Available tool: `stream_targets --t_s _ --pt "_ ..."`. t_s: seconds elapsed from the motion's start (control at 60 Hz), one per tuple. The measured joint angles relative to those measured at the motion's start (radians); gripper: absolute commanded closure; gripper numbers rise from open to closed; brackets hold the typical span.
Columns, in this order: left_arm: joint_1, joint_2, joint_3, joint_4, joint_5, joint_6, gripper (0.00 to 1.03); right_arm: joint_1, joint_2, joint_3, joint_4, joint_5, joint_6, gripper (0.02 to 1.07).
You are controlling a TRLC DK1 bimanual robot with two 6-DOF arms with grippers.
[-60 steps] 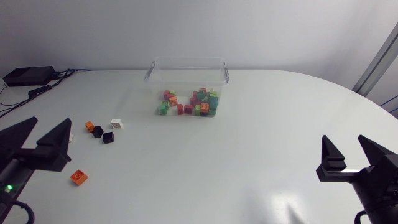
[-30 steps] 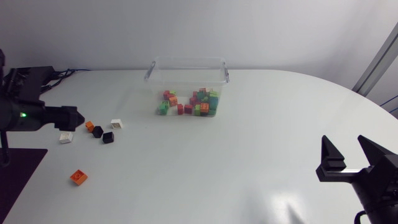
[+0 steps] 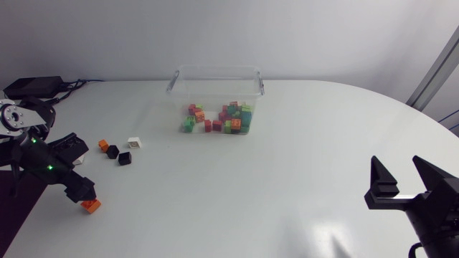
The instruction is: Place the duplo bricks in the container
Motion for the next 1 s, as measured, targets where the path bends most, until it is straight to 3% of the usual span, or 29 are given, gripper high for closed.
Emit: stream_targets --t_s 0.183,0.283,0.35,0.533,0.717,1.0 --pt "0.019 0.072 0.000 -0.006 0.000 0.044 0.18 0.000 0.000 0.000 0.000 0.000 0.000 0.06" --pt "0.025 0.111 0.000 0.000 -0.001 0.047 0.31 0.000 0.000 0.000 0.000 0.000 0.000 0.06" --pt "0.024 0.124 0.000 0.018 0.000 0.047 0.48 0.000 0.000 0.000 0.000 0.000 0.000 0.06" --pt "0.025 0.134 -0.001 0.064 0.000 0.047 0.56 0.000 0.000 0.000 0.000 0.000 0.000 0.06" --pt "0.041 0.182 -0.002 0.065 0.000 0.046 0.73 0.000 0.000 0.000 0.000 0.000 0.000 0.06" --pt "0.042 0.120 -0.010 0.042 0.004 0.042 0.75 0.000 0.000 0.000 0.000 0.000 0.000 0.06"
